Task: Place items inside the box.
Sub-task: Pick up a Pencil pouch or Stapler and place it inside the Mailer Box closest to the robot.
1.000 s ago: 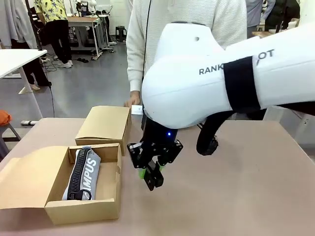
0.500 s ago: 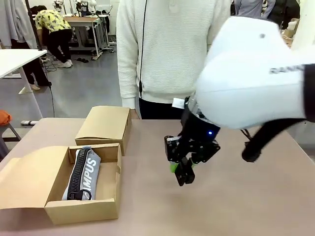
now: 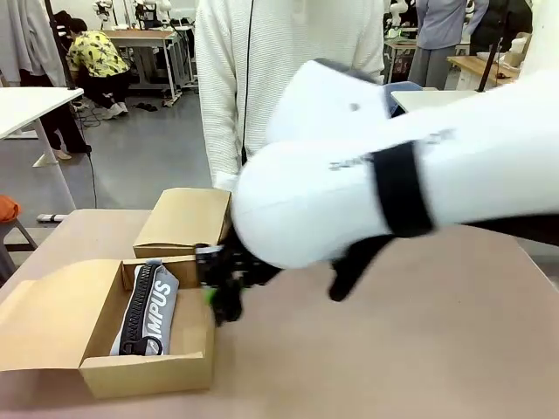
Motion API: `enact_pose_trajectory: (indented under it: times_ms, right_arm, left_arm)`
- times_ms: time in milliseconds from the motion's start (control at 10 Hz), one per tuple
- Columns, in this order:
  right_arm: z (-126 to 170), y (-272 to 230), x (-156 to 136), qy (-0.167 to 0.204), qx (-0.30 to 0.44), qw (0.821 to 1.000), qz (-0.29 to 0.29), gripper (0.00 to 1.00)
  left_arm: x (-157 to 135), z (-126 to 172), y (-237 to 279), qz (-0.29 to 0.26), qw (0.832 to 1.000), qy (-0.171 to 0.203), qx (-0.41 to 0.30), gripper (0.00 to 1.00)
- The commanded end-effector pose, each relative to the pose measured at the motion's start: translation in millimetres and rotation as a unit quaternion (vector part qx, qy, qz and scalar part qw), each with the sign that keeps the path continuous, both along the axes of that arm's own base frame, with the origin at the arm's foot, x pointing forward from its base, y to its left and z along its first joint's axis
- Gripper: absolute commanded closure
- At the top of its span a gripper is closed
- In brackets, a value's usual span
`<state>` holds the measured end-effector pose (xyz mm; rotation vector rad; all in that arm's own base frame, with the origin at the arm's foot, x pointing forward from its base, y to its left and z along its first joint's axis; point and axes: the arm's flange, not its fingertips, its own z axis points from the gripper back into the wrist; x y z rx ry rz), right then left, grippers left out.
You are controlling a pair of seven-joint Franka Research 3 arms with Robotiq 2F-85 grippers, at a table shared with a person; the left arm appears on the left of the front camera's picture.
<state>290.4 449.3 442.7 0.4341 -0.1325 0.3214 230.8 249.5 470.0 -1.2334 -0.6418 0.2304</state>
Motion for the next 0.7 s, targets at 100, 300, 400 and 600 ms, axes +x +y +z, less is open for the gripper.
enact_pose_trajectory:
  times_ms: [100, 300, 400, 600]
  right_arm:
    - [-11.8, 64.4, 20.3, 0.003, -0.033, 0.999, 0.024, 0.59]
    - [-13.9, 37.4, 17.7, 0.0, -0.006, 1.0, 0.028, 0.59]
    - [-13.9, 37.4, 17.7, 0.0, -0.006, 1.0, 0.028, 0.59]
    - [-33.9, 60.8, 18.9, -0.003, -0.022, 0.998, 0.055, 0.59]
  left_arm:
    - [0.0, 2.5, -0.5, -0.001, 1.0, -0.013, -0.004, 0.0]
    - [0.0, 2.5, -0.5, -0.001, 1.0, -0.013, -0.004, 0.0]
    - [0.0, 2.5, -0.5, -0.001, 1.0, -0.013, -0.004, 0.0]
    - [0.0, 2.5, -0.5, -0.001, 1.0, -0.013, -0.004, 0.0]
